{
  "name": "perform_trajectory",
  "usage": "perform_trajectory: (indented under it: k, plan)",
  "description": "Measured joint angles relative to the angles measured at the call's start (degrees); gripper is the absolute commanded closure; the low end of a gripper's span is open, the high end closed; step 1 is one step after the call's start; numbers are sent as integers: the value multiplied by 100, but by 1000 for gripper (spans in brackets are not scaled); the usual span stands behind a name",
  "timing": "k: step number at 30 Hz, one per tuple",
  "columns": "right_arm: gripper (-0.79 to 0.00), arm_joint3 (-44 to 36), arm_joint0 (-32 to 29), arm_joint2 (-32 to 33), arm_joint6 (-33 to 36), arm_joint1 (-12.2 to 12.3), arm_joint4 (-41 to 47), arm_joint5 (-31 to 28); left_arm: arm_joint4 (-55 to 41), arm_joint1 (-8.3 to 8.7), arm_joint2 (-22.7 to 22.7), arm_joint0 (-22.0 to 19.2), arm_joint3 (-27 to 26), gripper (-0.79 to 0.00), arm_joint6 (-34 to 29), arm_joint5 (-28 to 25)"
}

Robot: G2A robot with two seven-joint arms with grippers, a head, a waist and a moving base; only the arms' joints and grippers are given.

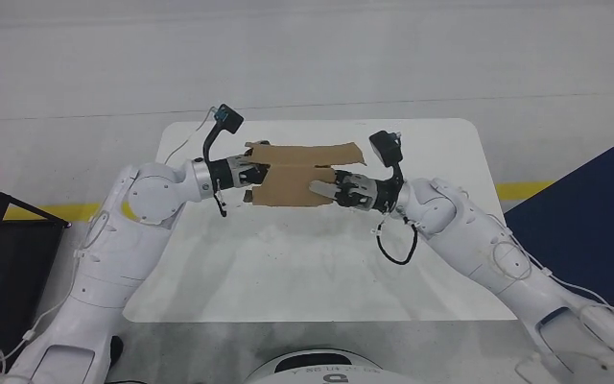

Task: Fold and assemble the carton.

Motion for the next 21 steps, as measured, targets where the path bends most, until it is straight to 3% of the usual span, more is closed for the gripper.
perform_trajectory:
  k: [3,7,8,9,21]
  plan:
    - [-243,11,-7,-8,76,-21,2,0,2,0,13,27,-18,-785,26,11]
    - [-166,41,-35,11,174,-39,-20,0,24,-2,42,60,-55,-785,57,12]
    - [-49,44,-44,13,202,-42,-27,0,30,-2,47,66,-59,-785,65,12]
    - [0,44,-52,15,229,-44,-32,0,33,-3,52,72,-64,-785,73,12]
    - [0,-184,-319,413,245,21,341,0,77,22,-54,185,-20,-785,210,-76]
